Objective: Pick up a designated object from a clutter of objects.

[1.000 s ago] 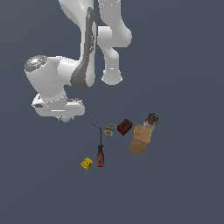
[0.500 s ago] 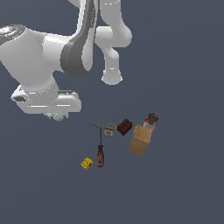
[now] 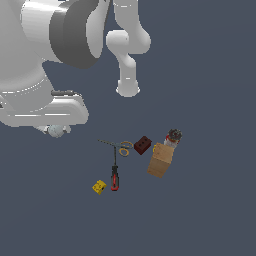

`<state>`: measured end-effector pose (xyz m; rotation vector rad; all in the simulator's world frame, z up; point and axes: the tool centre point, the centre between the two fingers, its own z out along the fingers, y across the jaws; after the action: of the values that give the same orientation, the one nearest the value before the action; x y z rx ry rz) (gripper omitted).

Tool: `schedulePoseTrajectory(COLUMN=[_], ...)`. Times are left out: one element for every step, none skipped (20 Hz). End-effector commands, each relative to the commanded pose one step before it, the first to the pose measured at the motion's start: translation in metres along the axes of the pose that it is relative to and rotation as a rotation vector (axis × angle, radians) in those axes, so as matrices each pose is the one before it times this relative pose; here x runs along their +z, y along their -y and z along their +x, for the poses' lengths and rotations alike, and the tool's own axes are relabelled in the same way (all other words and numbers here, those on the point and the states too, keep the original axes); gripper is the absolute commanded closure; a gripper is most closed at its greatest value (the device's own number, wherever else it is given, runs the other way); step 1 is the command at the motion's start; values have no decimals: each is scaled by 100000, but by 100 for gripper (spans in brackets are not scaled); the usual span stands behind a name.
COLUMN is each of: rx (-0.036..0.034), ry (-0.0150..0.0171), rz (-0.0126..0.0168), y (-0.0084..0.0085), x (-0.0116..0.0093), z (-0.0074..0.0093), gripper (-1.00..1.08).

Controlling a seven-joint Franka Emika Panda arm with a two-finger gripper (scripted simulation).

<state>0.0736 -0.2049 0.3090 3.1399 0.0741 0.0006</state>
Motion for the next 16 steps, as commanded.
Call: schedulePoseTrajectory(rx=[18, 0, 0, 0, 0, 0, 0, 0, 0, 0, 0, 0, 0, 0, 0, 0], ry=[42, 0, 0, 0, 0, 0, 0, 0, 0, 0, 0, 0, 0, 0, 0, 0], rz=[45, 0, 0, 0, 0, 0, 0, 0, 0, 0, 0, 0, 0, 0, 0, 0], y=[134, 43, 38, 34, 30, 26, 22, 19, 16, 13, 11, 9, 7, 5, 4, 3], x=[-1480, -493, -452, -413, -376, -341, -308, -276, -247, -218, -191, -166, -141, -118, -95, -73], z=[941, 330, 305, 281, 258, 236, 215, 195, 175, 157, 139, 121, 104, 88, 71, 55], gripper=[108, 108, 108, 108, 108, 108, 108, 108, 108, 108, 108, 108, 108, 108, 108, 108])
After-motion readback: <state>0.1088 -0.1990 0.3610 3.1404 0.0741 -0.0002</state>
